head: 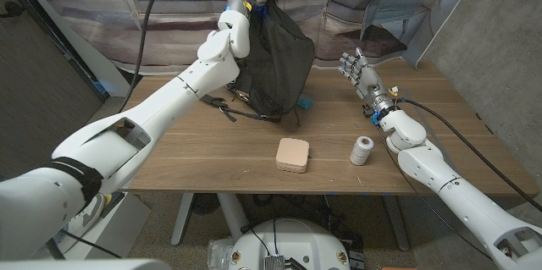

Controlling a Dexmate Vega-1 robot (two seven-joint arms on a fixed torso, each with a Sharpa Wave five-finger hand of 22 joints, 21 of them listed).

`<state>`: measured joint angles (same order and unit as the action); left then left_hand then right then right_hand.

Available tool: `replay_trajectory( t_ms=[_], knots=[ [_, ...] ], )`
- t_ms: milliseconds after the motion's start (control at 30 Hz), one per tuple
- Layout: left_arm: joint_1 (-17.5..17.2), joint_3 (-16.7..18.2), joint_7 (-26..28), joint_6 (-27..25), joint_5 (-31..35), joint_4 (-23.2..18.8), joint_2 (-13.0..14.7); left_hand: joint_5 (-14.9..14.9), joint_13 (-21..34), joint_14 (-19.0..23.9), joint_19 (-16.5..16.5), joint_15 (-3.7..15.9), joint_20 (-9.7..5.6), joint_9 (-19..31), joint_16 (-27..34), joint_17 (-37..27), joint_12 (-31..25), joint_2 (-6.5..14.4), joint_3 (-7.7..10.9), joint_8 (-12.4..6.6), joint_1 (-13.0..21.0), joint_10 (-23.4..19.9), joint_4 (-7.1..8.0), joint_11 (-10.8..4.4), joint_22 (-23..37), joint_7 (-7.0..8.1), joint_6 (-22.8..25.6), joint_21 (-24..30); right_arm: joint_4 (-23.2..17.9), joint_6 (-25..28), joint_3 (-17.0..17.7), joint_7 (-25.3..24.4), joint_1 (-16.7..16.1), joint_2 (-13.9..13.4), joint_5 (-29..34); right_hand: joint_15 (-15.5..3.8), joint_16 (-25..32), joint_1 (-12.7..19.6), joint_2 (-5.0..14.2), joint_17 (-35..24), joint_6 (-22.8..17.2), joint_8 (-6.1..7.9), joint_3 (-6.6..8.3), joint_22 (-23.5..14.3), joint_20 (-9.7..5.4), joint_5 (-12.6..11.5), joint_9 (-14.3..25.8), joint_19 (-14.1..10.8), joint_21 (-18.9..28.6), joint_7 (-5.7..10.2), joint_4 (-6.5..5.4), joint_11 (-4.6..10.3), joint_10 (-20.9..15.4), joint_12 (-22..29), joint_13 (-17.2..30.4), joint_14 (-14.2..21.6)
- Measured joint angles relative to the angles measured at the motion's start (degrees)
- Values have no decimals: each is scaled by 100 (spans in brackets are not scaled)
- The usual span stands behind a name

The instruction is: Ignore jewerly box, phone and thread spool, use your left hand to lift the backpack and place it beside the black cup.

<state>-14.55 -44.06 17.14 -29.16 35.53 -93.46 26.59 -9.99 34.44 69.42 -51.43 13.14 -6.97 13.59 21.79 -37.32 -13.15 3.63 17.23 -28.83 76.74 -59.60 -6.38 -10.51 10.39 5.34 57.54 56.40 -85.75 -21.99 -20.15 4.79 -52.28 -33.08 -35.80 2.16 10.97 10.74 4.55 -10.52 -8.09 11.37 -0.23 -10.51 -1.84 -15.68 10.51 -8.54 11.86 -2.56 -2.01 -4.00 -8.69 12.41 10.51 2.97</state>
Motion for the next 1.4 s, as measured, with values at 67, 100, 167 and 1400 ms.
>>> replay_trajectory(
  t_ms=[67, 100, 167, 1400],
  knots=[
    [15, -19, 0, 0, 0, 41, -20, 0, -2, 0, 0, 0, 0, -3, 0, 0, 0, 0, -7, 0, 0, -3, 7, -3, 0, 0, 0, 0, 0, 1, 0, -1, 0, 0, 0, 0, 0, 0, 0, 0, 0, 0, 0, 0, 0, 0, 0, 0, 0, 0, 0, 0, 0, 0, 0, 0],
    [37, -41, -11, -2, 0, 87, -44, 0, -2, 0, 0, 0, 0, -3, 0, 0, 0, 0, -7, 0, 0, -3, 7, -3, 0, 0, 0, 0, -4, 2, 3, -2, -9, -4, 0, 0, 0, 0, 0, 0, 0, 0, 0, 0, 0, 0, 0, 0, 0, 0, 0, 0, 0, 0, 0, 0],
    [74, -78, -30, -14, 0, 154, -79, 0, -24, 0, 0, -1, 0, -3, 0, 0, 0, -13, -7, 0, -13, -3, 7, -4, 0, 0, 0, 0, -5, 4, 7, -3, -21, -6, 0, 0, 0, 0, 0, 0, 0, 0, 0, 0, 0, 0, 0, 0, 0, 0, 0, 0, 0, 0, 0, 0],
    [299, -743, -550, -314, 242, 577, -310, 6, -166, 33, 31, -34, 10, -83, -132, 43, 85, -85, 41, -22, -187, -231, 54, -67, -27, 173, 174, 0, 107, -115, 58, 177, -134, -27, -153, 0, 0, 0, 0, 0, 0, 0, -24, 0, 0, 0, 0, 0, 0, 0, 25, 0, 0, 0, 0, 0]
  ],
)
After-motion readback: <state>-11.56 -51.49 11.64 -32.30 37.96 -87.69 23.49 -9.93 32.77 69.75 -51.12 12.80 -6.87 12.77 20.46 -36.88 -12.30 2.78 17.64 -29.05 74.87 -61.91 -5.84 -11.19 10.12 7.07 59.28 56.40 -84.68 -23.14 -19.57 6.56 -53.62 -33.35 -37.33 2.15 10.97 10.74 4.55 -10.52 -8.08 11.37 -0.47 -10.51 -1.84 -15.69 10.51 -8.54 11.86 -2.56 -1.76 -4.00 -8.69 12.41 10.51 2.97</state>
